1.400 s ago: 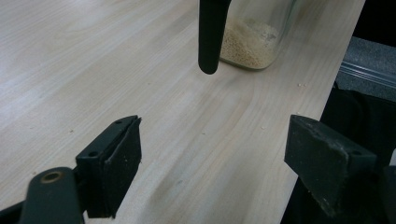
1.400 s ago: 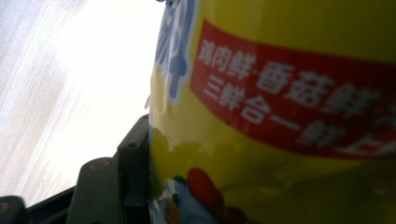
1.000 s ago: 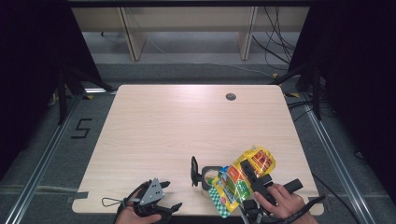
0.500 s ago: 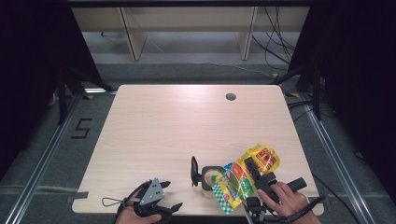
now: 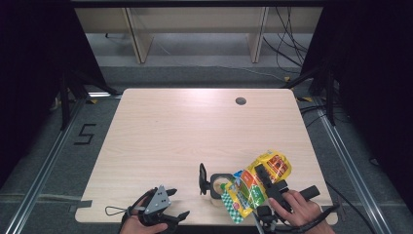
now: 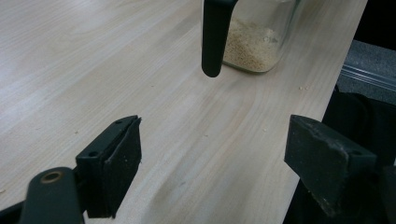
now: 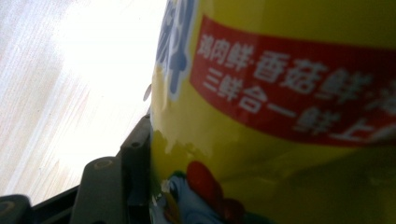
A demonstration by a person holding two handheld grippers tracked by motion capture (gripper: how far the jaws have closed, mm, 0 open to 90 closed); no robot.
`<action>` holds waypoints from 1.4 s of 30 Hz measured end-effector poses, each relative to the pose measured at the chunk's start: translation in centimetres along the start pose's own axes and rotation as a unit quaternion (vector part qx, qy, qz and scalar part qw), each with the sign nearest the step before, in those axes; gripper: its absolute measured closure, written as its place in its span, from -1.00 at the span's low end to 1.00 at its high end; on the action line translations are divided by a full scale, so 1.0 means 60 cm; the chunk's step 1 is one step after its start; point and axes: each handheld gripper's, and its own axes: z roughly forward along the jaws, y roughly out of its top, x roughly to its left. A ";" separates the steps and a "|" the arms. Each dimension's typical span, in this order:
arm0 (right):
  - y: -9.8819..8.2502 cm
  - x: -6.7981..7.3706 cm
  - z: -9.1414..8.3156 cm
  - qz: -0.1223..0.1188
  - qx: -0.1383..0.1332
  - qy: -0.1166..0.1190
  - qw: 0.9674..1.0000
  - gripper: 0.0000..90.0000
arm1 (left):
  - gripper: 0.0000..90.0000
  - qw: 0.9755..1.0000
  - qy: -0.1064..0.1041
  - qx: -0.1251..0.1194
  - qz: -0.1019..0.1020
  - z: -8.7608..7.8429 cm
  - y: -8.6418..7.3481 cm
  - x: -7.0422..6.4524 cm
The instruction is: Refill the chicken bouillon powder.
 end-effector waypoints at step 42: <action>0.008 0.000 -0.004 -0.011 -0.010 -0.008 1.000 -0.11 | -0.60 1.000 0.001 0.001 0.000 -0.001 0.000 0.003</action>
